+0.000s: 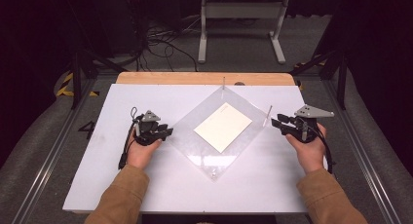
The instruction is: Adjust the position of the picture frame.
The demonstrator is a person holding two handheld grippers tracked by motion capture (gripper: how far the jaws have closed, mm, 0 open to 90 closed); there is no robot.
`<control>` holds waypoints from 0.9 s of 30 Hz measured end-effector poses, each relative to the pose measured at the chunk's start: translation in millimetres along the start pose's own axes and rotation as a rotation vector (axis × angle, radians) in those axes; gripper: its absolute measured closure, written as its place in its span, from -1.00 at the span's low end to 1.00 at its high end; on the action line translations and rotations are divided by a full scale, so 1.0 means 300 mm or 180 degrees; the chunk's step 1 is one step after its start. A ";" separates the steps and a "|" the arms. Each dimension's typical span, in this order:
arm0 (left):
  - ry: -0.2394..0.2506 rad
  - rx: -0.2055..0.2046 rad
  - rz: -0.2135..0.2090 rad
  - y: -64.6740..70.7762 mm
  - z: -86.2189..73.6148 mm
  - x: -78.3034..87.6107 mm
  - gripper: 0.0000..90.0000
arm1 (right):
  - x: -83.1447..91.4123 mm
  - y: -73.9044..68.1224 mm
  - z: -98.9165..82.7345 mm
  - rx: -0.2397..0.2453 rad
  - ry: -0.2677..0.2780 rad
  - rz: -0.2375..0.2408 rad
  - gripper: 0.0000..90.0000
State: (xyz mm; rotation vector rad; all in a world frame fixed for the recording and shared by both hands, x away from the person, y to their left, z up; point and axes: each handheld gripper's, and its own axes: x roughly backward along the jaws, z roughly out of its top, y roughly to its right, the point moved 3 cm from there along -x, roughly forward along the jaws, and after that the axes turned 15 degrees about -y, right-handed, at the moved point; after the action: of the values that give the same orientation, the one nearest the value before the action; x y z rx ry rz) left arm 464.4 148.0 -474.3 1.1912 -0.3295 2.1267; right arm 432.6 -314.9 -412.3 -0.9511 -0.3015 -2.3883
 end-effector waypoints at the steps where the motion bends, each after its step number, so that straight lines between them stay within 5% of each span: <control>1: 0.0000 0.0000 0.0000 0.000 0.000 0.000 0.58 | 0.000 0.000 0.000 0.0000 0.0000 0.0000 0.40; 15: -0.0041 -0.0034 -0.0103 -0.006 -0.012 -0.012 0.85 | 0.045 -0.079 -0.047 0.0105 0.0223 0.0345 0.34; 17: -0.0097 -0.0054 -0.0196 0.004 -0.016 -0.006 0.85 | 0.050 -0.086 -0.051 0.0114 0.0239 0.0364 0.34; 27: -0.0393 -0.0603 -0.0550 0.120 -0.081 0.040 0.85 | 0.098 -0.085 -0.076 0.0092 0.0308 0.0345 0.33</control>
State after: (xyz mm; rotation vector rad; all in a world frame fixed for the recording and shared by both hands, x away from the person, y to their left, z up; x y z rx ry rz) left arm 420.1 138.7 -474.1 1.1974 -0.4557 1.8354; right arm 387.6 -314.8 -408.7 -0.8148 -0.2413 -2.3160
